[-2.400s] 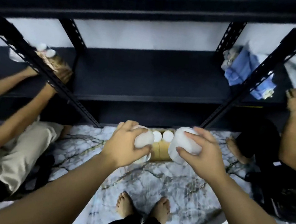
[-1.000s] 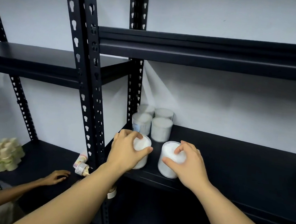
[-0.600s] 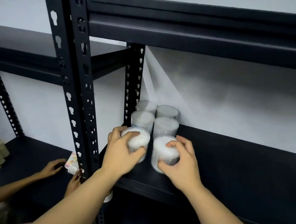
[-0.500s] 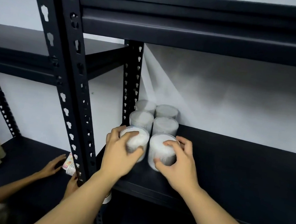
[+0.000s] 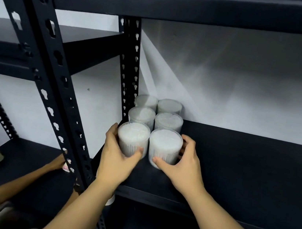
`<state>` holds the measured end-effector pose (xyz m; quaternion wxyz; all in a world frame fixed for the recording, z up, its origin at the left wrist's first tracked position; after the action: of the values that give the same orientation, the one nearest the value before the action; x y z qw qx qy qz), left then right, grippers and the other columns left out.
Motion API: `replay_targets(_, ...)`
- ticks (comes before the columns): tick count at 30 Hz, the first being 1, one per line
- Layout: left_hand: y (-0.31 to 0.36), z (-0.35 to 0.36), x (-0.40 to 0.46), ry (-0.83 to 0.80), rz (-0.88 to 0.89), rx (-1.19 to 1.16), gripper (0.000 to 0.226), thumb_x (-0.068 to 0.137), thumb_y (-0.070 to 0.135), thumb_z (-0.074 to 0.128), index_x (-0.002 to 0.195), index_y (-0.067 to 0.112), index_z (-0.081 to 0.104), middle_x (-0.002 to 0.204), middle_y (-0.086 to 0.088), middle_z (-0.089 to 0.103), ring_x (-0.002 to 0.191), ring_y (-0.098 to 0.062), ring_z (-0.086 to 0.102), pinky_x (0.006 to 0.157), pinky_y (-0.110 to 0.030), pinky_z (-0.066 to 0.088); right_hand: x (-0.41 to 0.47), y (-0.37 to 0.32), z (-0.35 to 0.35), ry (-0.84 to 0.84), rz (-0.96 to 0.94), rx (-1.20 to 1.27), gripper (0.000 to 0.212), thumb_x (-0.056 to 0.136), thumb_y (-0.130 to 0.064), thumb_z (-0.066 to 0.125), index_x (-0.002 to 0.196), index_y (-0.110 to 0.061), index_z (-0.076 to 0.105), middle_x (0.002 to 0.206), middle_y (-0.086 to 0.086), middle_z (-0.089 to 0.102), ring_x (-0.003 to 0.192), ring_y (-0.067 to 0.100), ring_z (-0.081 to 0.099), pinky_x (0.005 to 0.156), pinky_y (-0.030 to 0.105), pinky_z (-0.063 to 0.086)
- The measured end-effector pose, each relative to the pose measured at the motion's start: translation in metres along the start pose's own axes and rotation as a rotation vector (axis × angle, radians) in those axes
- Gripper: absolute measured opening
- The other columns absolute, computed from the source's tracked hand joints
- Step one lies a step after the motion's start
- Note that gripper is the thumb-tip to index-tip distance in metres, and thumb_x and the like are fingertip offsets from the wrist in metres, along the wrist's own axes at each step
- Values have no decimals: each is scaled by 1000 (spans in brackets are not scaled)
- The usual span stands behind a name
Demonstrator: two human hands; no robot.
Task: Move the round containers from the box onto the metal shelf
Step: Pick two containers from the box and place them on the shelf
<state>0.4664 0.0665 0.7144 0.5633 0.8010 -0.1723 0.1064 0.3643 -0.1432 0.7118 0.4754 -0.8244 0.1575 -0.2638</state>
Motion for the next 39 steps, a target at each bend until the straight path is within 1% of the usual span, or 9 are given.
replay_targets(6,10,3,-2,-64,-29,98,125,61,50,90,157,30,12,161,2,32,146,-17,36,117,-37,37,-1,0,-2,-49,66,-25,139,37,-64,94,152,-30,24,152,-7,39,133,14,48,108,42,48)
replay_targets(10,15,2,-16,-103,-62,191,137,56,61,89,159,26,7,160,-3,30,148,-22,32,117,-44,36,-16,2,-14,-56,134,-20,141,42,-55,97,157,-24,21,149,-4,41,131,13,47,106,34,46)
replay_targets(13,17,-2,-41,-68,-61,235,130,54,64,88,155,25,16,148,-4,41,140,-22,40,111,-49,43,-43,7,-34,-23,154,-13,131,51,-47,97,158,-24,23,146,-6,41,129,10,47,100,26,42)
replay_targets(17,22,-4,-96,-18,-77,249,115,71,45,86,159,22,14,149,-7,39,142,-23,38,115,-45,39,-86,9,-61,1,106,22,112,60,-36,95,153,-28,34,137,-9,44,124,6,49,100,20,40)
replay_targets(21,36,5,-156,19,44,314,88,78,32,81,151,19,32,145,-2,42,137,-21,41,111,-49,43,-139,14,-94,-17,-45,-10,71,72,-33,88,136,-32,57,121,-20,51,115,-4,53,94,12,43)
replay_targets(24,47,31,-204,-101,155,370,58,79,27,79,131,20,54,131,2,51,124,-10,45,108,-41,44,-186,37,-116,-70,-161,-115,36,83,-30,78,117,-24,70,106,-18,60,104,1,61,90,20,51)
replay_targets(26,42,53,-240,-231,132,387,48,82,27,78,125,20,58,125,4,51,121,-11,48,105,-29,40,-219,71,-128,-110,-111,-167,26,86,-30,74,111,-24,71,99,-17,62,98,3,63,85,24,54)
replay_targets(35,-43,135,-386,-724,-81,453,40,88,29,71,127,23,66,121,10,52,115,-10,58,94,-12,36,-335,220,-162,-190,259,-242,20,80,-22,80,98,-21,71,91,-15,63,85,2,63,76,27,56)
replay_targets(39,-100,163,-433,-858,-195,477,39,85,24,73,123,23,69,120,7,58,110,-13,62,90,-15,38,-374,285,-152,-217,413,-269,23,77,-18,80,97,-21,69,91,-11,64,82,3,63,73,27,54)
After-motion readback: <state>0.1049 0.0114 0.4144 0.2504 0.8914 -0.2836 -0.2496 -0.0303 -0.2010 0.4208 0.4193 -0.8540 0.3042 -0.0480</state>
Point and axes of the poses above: each hand's wrist, its own x-axis towards the middle knuckle, its own z-axis out of the palm, y = z × x, the point moved 7 cm from there along x, towards the middle knuckle
